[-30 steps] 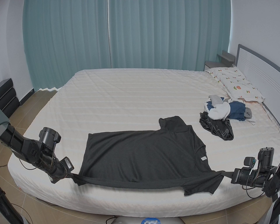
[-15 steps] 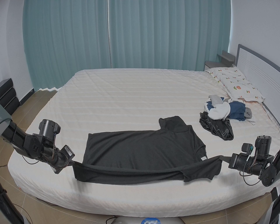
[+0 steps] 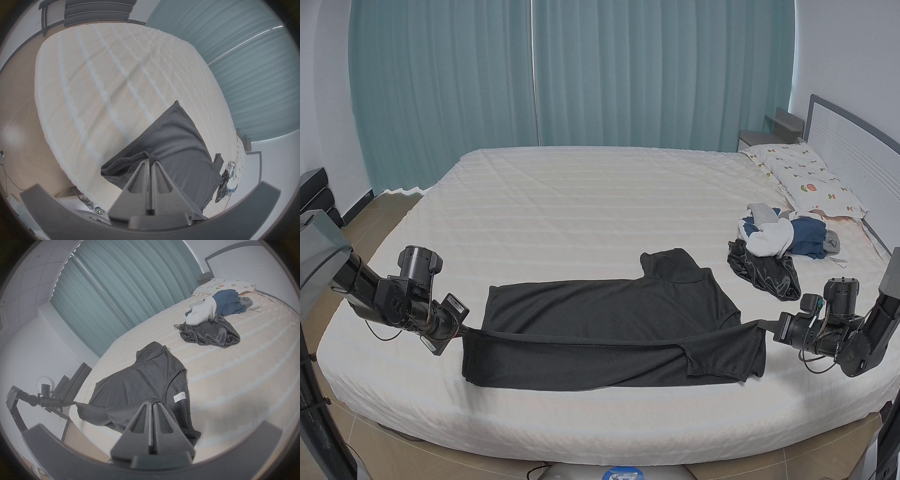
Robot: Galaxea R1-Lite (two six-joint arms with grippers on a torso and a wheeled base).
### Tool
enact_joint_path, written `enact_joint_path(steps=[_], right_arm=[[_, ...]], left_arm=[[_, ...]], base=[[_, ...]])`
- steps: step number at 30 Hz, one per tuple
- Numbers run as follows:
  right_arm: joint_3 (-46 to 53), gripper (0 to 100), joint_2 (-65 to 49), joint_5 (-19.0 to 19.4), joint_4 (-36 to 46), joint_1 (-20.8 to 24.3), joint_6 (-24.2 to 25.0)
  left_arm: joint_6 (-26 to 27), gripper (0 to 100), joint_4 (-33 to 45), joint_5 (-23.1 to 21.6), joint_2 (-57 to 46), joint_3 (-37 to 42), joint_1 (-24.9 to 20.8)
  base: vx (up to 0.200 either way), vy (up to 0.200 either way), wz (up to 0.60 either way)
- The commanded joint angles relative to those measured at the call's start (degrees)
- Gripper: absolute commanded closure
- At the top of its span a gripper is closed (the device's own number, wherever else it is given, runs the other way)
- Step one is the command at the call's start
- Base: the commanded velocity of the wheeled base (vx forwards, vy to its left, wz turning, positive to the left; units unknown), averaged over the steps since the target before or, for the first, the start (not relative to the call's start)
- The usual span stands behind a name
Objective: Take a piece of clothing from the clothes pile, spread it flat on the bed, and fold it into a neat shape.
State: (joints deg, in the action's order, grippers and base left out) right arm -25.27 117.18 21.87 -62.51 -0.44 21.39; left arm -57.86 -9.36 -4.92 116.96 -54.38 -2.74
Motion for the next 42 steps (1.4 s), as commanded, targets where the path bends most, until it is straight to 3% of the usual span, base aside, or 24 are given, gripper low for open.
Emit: enact_joint_path(steps=[1, 10, 17, 31, 32, 33, 34, 39, 42], right_arm=[[-2.9, 100, 5.7, -0.7, -0.2, 0.4, 0.1], [-8.9, 100, 11.0, -1.1, 0.0, 1.8, 0.8], [-14.0, 100, 15.5, -3.9, 0.2, 3.6, 0.8], [-18.2, 100, 17.6, -4.6, 2.8, 4.2, 0.8], [-18.3, 0, 17.6, -4.6, 2.8, 4.1, 0.8], [-18.4, 0, 17.8, -5.1, 2.8, 4.1, 0.8], [-18.4, 0, 17.9, -5.2, 2.8, 4.1, 0.8], [-19.0, 0, 18.0, -7.1, 2.0, 3.9, 2.1], [-18.4, 0, 14.7, -9.1, 2.3, 3.6, 7.4]], left_arm=[[-0.3, 100, 0.0, -0.1, 4.0, -2.9, 0.0], [-0.2, 100, 0.0, 0.4, 9.3, -6.6, -0.2], [0.0, 100, 0.0, 5.6, 14.3, -10.2, -0.6], [0.1, 100, 0.2, 5.7, 14.9, -11.2, -1.6], [0.0, 100, 0.2, 5.7, 14.9, -11.2, -1.6], [-0.1, 100, 0.0, 5.8, 14.9, -11.2, -1.6], [-0.2, 0, 0.0, 5.8, 14.9, -11.2, -1.6], [-0.5, 0, 0.0, 5.7, 14.5, -11.1, -1.4], [-1.5, 0, 0.2, 5.5, 14.1, -10.4, -1.0]], base=[[0.0, 0.0, 0.0], [0.0, 0.0, 0.0], [0.0, 0.0, 0.0], [0.0, 0.0, 0.0], [0.0, 0.0, 0.0], [0.0, 0.0, 0.0], [0.0, 0.0, 0.0], [0.0, 0.0, 0.0], [0.0, 0.0, 0.0]])
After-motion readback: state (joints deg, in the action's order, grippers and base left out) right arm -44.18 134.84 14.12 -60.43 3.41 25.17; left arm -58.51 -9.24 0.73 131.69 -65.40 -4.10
